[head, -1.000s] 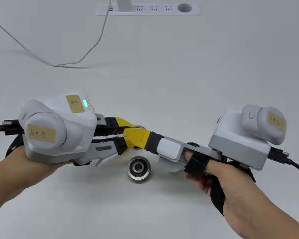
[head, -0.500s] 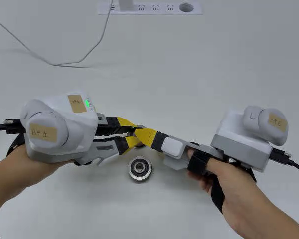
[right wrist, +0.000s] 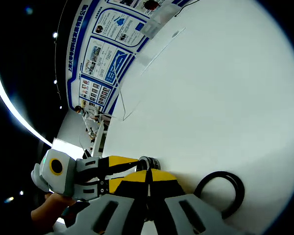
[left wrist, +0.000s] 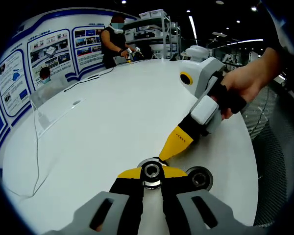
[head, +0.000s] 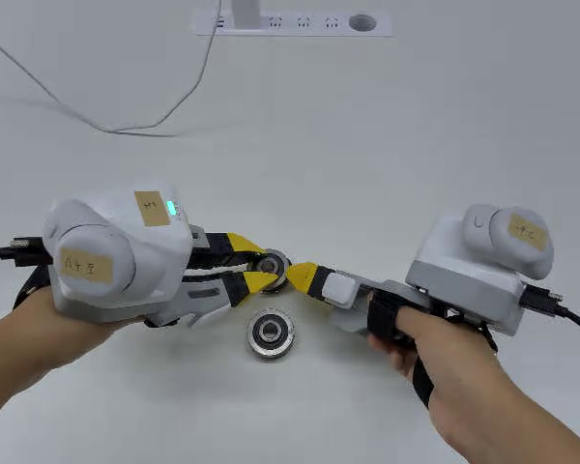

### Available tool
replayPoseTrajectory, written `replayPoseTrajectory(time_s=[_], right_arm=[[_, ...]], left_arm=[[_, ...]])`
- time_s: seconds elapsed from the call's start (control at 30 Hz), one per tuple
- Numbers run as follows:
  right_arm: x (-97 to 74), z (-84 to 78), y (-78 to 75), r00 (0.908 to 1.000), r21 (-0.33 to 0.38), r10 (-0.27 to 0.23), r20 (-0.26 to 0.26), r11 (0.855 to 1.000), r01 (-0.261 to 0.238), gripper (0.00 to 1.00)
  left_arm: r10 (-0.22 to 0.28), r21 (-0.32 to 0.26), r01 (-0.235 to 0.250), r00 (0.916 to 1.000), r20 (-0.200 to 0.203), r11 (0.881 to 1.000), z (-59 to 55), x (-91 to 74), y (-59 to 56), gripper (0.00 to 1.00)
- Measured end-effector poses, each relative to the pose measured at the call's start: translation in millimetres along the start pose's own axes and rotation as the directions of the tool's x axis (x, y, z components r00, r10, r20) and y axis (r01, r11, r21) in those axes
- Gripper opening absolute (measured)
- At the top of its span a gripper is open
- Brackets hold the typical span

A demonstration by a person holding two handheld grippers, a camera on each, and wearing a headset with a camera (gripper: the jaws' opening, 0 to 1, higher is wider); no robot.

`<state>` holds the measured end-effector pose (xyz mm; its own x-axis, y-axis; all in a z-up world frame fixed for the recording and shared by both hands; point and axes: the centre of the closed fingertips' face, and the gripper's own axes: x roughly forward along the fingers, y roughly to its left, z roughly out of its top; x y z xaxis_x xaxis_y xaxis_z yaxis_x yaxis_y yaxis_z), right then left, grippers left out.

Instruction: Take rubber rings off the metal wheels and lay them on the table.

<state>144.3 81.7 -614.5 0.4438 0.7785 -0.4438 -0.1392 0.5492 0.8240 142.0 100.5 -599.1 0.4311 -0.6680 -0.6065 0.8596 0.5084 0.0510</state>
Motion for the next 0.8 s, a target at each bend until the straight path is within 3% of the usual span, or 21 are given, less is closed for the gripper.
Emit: replayPoseTrajectory(time_s=[0.43, 0.8], right_arm=[[-1.0, -1.8, 5.5, 0.9998, 0.052, -0.019, -0.010, 0.998, 0.020, 0.00], [0.2, -2.3, 11.7, 0.9999, 0.057, 0.012, -0.010, 0.998, -0.011, 0.00]], left_arm=[[0.004, 0.013, -0.004, 1.0000, -0.008, 1.000, 0.1, 0.0, -0.3, 0.13], [0.003, 0.014, -0.003, 1.0000, -0.006, 1.000, -0.6, 0.1, 0.1, 0.13]])
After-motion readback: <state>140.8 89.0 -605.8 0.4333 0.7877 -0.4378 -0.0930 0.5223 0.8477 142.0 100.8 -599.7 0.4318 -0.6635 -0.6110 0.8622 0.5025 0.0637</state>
